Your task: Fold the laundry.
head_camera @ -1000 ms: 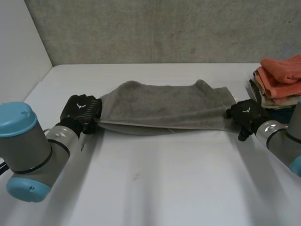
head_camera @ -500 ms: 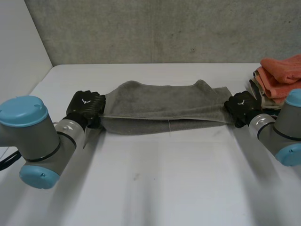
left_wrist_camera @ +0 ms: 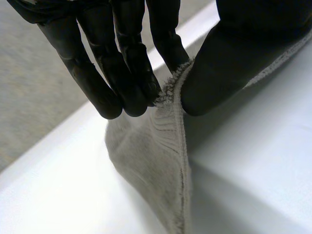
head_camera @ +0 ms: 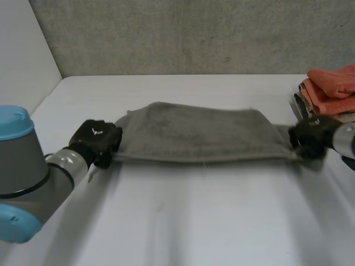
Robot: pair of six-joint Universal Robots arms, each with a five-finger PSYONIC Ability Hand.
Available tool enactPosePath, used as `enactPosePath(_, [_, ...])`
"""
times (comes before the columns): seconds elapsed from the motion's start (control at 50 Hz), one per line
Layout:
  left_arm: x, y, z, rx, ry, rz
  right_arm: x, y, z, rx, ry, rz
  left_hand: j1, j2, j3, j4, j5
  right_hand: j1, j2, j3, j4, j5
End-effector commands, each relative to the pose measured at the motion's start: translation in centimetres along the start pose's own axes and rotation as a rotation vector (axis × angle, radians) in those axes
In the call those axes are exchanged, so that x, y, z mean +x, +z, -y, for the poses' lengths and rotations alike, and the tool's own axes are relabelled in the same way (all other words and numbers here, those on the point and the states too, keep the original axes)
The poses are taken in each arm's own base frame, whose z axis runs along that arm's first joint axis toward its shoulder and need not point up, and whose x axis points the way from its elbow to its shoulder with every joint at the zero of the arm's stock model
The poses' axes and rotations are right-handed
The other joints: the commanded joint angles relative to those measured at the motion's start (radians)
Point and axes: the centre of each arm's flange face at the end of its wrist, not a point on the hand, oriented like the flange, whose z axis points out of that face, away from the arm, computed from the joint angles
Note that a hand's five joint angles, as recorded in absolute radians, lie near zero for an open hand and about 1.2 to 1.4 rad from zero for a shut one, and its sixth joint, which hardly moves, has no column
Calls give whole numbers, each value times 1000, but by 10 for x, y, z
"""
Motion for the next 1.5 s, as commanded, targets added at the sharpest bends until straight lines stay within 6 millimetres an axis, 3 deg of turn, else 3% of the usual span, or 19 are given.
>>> enactPosePath(0.02, [7,-21,-11,-149,103,-118,-1,-39,-14,-262,-93,161,238,197,203,197,214,302,220,212,202,228])
enactPosePath(0.1, [6,-17,-19,-224,173,-144,1,-34,-14,-264,-76,142,238,197,203,197,214,302,220,212,202,228])
enactPosePath(0.16, [1,0,-17,-215,217,-116,4,-23,-6,-204,-74,115,238,197,203,197,214,302,220,212,202,228])
enactPosePath(0.24, [-15,38,6,-90,260,-22,5,-3,27,-36,-97,28,238,197,203,197,214,302,220,212,202,228])
enactPosePath(0.26, [-21,48,16,-44,267,9,8,0,37,14,-102,-9,238,197,203,197,214,302,220,212,202,228])
enactPosePath(0.28, [-37,65,41,67,279,92,19,4,59,121,-96,-99,238,197,203,197,214,302,220,212,202,228])
enactPosePath(0.34, [-65,81,87,262,284,225,43,-1,99,312,-73,-272,238,197,203,197,214,302,220,212,202,228])
enactPosePath(0.36, [-84,83,120,398,270,311,60,-9,124,454,-45,-388,238,197,203,197,214,302,220,212,202,228])
enactPosePath(0.42, [-114,73,178,667,202,441,83,-33,165,728,16,-559,238,197,203,197,214,302,220,212,202,228])
enactPosePath(0.48, [-129,54,217,873,122,496,92,-55,188,925,48,-629,238,197,203,197,214,302,220,212,202,228])
enactPosePath(0.54, [-130,49,225,934,83,487,90,-71,205,1103,49,-660,238,197,203,197,214,302,220,212,202,228])
enactPosePath(0.62, [-126,52,212,888,75,466,80,-67,201,1111,35,-633,238,197,203,197,214,302,220,212,202,228])
enactPosePath(0.68, [-123,59,187,798,76,459,71,-54,192,1059,43,-586,238,197,203,197,214,302,220,212,202,228])
enactPosePath(0.82, [-106,72,102,537,53,407,43,-12,148,832,83,-445,238,197,203,197,214,302,220,212,202,228])
enactPosePath(1.0, [-49,86,-29,220,11,185,-21,46,39,436,97,-214,238,197,203,197,214,302,220,212,202,228])
enactPosePath(1.08, [-36,95,-67,160,28,123,-36,58,3,324,79,-174,238,197,203,197,214,302,220,212,202,228])
enactPosePath(1.24, [-50,101,-91,99,112,150,-23,56,-15,265,105,-198,238,197,203,197,214,302,220,212,202,228])
enactPosePath(1.34, [-57,103,-92,100,108,174,-14,48,-14,265,151,-215,-255,-296,-290,-295,-279,302,220,212,202,228])
enactPosePath(1.5, [-68,103,-92,95,71,220,-15,43,-18,256,171,-216,-329,-370,-364,-369,-353,302,220,212,202,228])
